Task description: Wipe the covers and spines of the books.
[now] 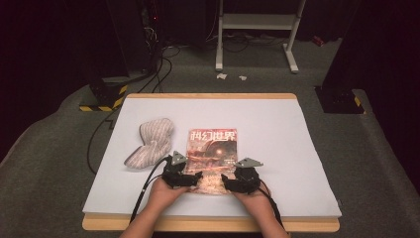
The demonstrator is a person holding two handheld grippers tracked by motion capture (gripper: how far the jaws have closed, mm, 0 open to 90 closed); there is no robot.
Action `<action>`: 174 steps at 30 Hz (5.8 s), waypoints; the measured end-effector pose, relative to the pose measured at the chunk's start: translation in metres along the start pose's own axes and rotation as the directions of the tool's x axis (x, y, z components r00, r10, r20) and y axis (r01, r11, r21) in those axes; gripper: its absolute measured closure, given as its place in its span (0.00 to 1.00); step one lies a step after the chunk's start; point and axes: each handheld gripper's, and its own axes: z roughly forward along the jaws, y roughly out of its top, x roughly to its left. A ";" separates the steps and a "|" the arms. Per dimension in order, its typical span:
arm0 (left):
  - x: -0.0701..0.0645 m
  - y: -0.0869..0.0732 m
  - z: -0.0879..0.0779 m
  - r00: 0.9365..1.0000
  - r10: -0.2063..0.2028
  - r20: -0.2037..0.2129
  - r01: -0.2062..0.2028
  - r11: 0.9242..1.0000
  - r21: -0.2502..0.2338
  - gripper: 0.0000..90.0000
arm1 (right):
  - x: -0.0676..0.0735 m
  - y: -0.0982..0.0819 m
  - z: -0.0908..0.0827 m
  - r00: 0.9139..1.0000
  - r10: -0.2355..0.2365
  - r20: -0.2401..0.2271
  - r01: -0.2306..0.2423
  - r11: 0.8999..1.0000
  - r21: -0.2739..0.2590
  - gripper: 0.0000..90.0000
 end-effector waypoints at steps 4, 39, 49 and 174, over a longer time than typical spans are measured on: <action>-0.001 0.000 0.000 1.000 -0.006 -0.002 0.006 1.000 0.000 0.20 | 0.000 0.000 0.000 1.000 0.002 0.001 -0.002 1.000 -0.001 0.33; 0.013 -0.003 -0.015 0.989 -0.134 0.060 0.141 0.983 -0.118 0.44 | 0.000 -0.002 -0.001 1.000 0.010 0.005 -0.009 1.000 -0.011 0.33; 0.012 -0.006 -0.020 0.985 -0.150 0.086 0.162 0.975 -0.153 0.46 | 0.000 -0.004 -0.002 1.000 0.017 0.008 -0.016 1.000 -0.014 0.34; 0.011 -0.018 -0.044 0.989 -0.144 -0.014 0.136 0.959 -0.249 0.90 | -0.031 -0.027 -0.040 0.991 -0.068 0.117 0.080 0.991 -0.103 0.46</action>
